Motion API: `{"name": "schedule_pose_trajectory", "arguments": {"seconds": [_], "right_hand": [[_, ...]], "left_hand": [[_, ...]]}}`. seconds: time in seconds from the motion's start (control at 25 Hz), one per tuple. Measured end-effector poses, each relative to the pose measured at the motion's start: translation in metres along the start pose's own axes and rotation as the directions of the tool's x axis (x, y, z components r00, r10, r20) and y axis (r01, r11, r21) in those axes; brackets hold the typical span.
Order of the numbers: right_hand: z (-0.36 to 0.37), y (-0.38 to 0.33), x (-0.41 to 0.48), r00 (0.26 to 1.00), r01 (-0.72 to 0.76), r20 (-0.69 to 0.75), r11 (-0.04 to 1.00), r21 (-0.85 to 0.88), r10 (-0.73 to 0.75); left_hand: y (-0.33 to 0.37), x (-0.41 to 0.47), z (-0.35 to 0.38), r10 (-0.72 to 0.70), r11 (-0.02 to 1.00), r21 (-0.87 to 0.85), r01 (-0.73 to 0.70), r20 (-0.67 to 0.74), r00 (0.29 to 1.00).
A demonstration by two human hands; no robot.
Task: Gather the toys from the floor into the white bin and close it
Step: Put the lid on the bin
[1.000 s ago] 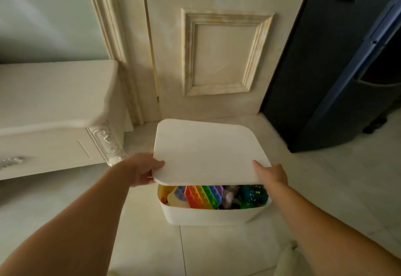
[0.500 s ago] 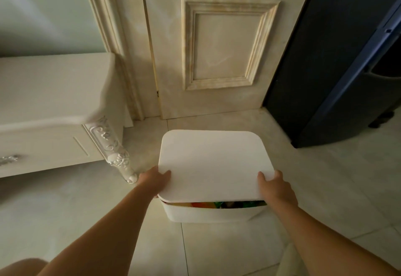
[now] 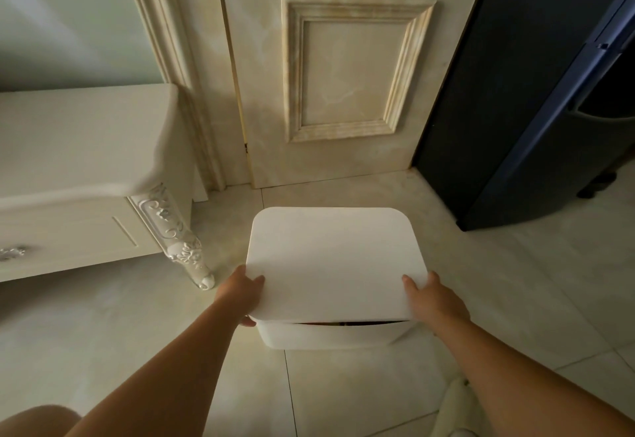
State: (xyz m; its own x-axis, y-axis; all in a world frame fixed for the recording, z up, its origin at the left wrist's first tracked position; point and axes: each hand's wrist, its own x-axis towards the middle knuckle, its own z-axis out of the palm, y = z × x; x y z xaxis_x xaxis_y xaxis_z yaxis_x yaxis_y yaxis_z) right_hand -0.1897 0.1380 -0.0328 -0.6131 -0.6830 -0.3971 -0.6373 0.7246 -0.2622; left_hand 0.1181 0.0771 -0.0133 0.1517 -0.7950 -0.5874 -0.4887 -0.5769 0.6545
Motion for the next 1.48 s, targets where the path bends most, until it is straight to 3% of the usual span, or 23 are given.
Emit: {"name": "schedule_pose_trajectory", "arguments": {"seconds": [0.2,0.36,0.92,1.04,1.2,1.32,1.48], "right_hand": [[0.002,0.000,-0.001,0.990,-0.114,0.100,0.978,0.176,0.097],[-0.001,-0.001,-0.005,0.978,-0.185,0.149,0.931,0.316,0.144],[0.019,-0.002,0.012,0.982,-0.185,0.113,0.899,0.397,0.152],[0.016,-0.001,0.009,0.979,-0.204,0.129,0.824,0.529,0.160],[0.018,0.001,-0.011,0.961,-0.252,0.117,0.612,0.750,0.252],[0.036,-0.008,-0.021,0.966,-0.200,-0.005,0.762,0.616,0.258],[0.046,-0.018,-0.011,0.977,-0.172,-0.031,0.871,0.461,0.209]], "left_hand": [[-0.002,-0.008,0.005,-0.079,0.979,-0.187,0.087,0.053,0.995],[-0.009,-0.007,0.007,-0.082,0.974,-0.205,0.093,0.065,0.995],[-0.014,0.009,0.016,-0.175,0.934,-0.294,0.202,0.115,0.978],[-0.014,0.004,0.017,-0.215,0.901,-0.355,0.251,0.137,0.967],[-0.018,0.001,0.018,-0.297,0.760,-0.504,0.409,0.291,0.909],[-0.014,0.003,0.028,-0.336,0.692,-0.580,0.430,0.269,0.903],[-0.020,0.017,0.038,-0.301,0.755,-0.551,0.356,0.192,0.934]]}}
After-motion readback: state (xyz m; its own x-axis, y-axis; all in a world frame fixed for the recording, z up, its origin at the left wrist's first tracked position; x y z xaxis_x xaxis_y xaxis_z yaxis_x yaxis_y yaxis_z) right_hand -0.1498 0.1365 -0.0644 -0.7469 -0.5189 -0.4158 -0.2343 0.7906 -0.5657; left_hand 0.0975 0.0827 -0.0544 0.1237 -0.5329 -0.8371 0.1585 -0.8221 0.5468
